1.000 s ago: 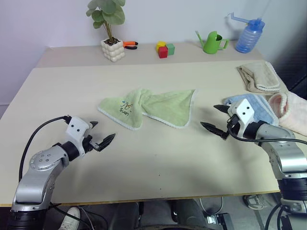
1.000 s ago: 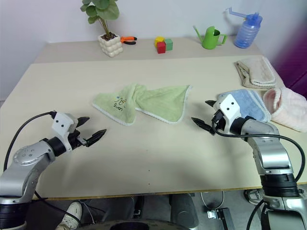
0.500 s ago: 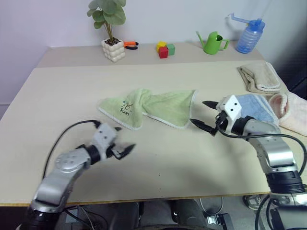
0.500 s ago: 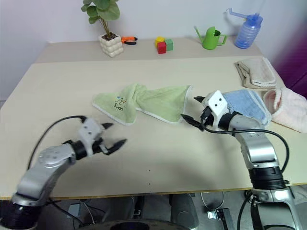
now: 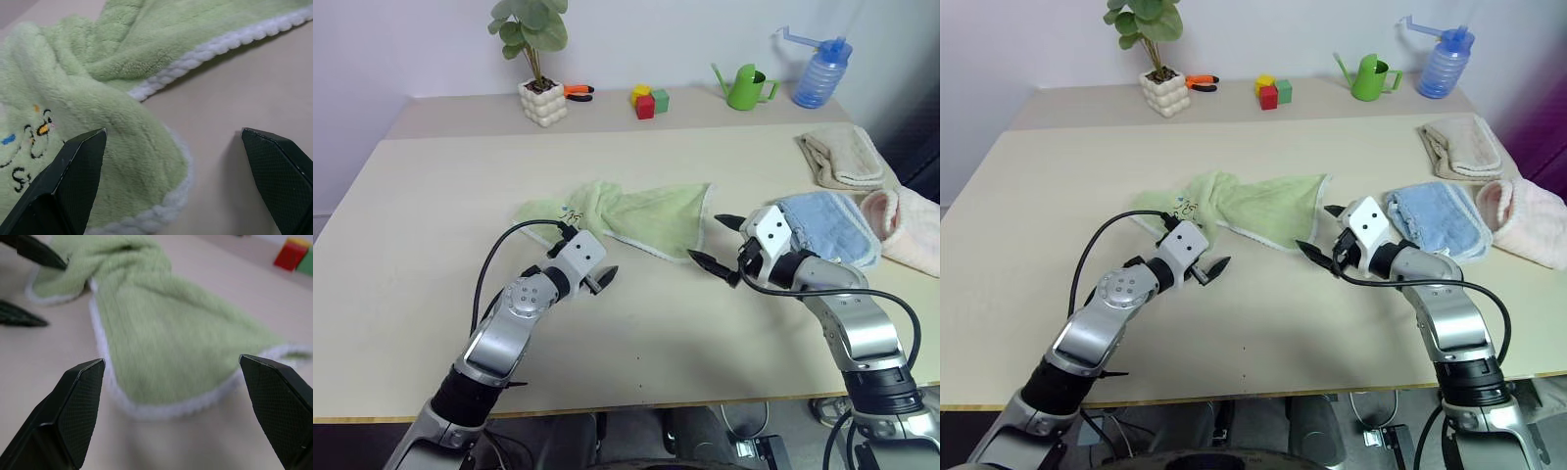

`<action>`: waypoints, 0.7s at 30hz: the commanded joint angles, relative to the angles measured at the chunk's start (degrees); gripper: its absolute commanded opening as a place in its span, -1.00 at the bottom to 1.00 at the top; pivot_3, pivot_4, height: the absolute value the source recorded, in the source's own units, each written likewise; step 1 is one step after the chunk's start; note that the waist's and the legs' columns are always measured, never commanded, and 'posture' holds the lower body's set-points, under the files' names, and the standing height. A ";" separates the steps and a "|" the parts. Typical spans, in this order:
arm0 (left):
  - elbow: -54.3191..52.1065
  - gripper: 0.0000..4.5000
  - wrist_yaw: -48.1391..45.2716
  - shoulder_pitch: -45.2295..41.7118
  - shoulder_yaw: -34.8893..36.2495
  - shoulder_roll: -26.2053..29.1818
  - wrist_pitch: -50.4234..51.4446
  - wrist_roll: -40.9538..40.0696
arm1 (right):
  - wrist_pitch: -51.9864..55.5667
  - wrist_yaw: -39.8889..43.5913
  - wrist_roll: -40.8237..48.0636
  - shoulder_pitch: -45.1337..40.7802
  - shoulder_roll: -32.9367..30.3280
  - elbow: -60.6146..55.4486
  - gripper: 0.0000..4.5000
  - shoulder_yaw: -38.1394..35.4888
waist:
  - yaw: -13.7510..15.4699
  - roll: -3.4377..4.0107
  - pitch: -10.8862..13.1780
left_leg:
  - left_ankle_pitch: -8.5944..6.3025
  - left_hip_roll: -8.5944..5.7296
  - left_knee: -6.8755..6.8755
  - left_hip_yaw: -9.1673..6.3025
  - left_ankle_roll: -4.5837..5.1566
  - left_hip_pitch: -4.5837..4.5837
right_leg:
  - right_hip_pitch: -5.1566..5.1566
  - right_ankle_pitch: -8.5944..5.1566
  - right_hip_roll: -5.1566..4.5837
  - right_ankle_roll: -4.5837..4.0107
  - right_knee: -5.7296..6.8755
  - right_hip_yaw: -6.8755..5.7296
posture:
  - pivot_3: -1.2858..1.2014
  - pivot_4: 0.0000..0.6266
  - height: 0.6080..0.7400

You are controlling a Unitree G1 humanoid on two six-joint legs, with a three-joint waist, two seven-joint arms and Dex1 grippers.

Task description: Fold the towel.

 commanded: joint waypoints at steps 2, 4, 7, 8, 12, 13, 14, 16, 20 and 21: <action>2.02 0.89 -0.36 0.80 1.65 2.19 1.94 1.66 | -0.96 -0.77 0.51 -0.96 0.42 -2.40 1.00 -1.12 | -0.07 0.02 -0.01 | 0.00 0.04 0.00 0.00 0.00 0.04 | 0.02 0.00 0.04 -0.01 0.02 0.00 | 0.03 -0.52 0.84; 1.60 0.61 -0.38 1.13 2.35 2.17 2.19 1.07 | -1.15 -0.92 0.44 -1.35 0.72 -2.12 1.00 -0.76 | -0.07 0.02 -0.01 | 0.00 0.04 0.00 0.00 0.00 0.04 | 0.03 0.00 0.04 -0.01 0.02 0.00 | 0.03 -0.52 0.84; 0.37 -0.04 0.59 1.95 3.50 1.86 3.44 1.04 | -1.60 -0.84 0.10 -2.16 1.10 -1.55 1.00 -0.04 | -0.06 0.02 -0.01 | 0.00 0.04 0.00 0.00 0.00 0.04 | 0.03 0.00 0.04 -0.01 0.02 0.01 | 0.03 -0.52 0.84; -0.02 -0.26 0.78 2.25 3.74 1.82 3.76 1.12 | -1.72 -0.75 -0.01 -2.38 1.18 -1.41 1.00 0.12 | -0.08 0.02 -0.01 | 0.00 0.04 0.00 0.00 0.00 0.04 | 0.03 0.00 0.04 -0.01 0.02 0.00 | 0.03 -0.52 0.84; -1.70 -0.97 1.48 3.69 4.86 1.65 4.61 1.23 | -2.82 0.58 -1.47 -2.89 0.24 -1.52 1.00 1.83 | 0.05 0.02 -0.01 | 0.00 0.03 0.00 0.00 0.00 0.03 | 0.03 0.00 0.03 0.00 0.02 0.00 | 0.03 -0.52 0.84; -2.13 -0.97 2.06 4.22 5.45 1.72 4.64 1.49 | -3.48 1.32 -2.49 -2.82 -0.15 -1.91 1.00 3.14 | 0.03 0.02 -0.01 | 0.00 0.03 0.00 0.00 0.00 0.04 | 0.03 0.00 0.02 0.00 0.02 0.01 | 0.03 -0.52 0.84; -2.42 -0.97 2.49 4.62 5.90 1.85 4.18 1.68 | -4.03 1.94 -3.39 -2.76 -0.37 -2.34 1.00 4.35 | -0.04 0.02 -0.01 | 0.00 0.03 0.00 0.00 0.00 0.04 | 0.03 0.00 0.02 0.00 0.02 0.00 | 0.03 -0.52 0.84; -2.98 -0.97 3.19 5.16 6.65 1.88 3.40 1.95 | -4.73 2.58 -4.42 -2.71 -0.43 -2.85 1.00 5.85 | -0.02 0.02 -0.01 | 0.00 0.04 0.00 0.00 0.00 0.04 | 0.02 0.00 0.04 -0.01 0.02 0.00 | 0.03 -0.52 0.84; -5.09 -0.97 5.40 6.48 11.48 0.03 1.86 0.08 | -4.20 2.14 -6.91 -3.33 0.74 -3.51 1.00 9.49 | 0.03 0.02 -0.01 | 0.00 0.03 0.00 0.00 0.00 0.03 | 0.02 0.00 0.02 0.00 0.00 0.00 | 0.03 -0.52 0.84; -5.90 -0.97 5.44 7.10 12.76 0.17 0.99 -0.21 | -4.42 0.49 -9.64 -4.32 1.49 -2.01 1.00 11.22 | 0.03 0.00 0.00 | 0.00 0.03 0.00 -0.01 0.00 0.02 | 0.02 0.00 0.01 0.00 0.00 0.00 | 0.03 -0.52 0.84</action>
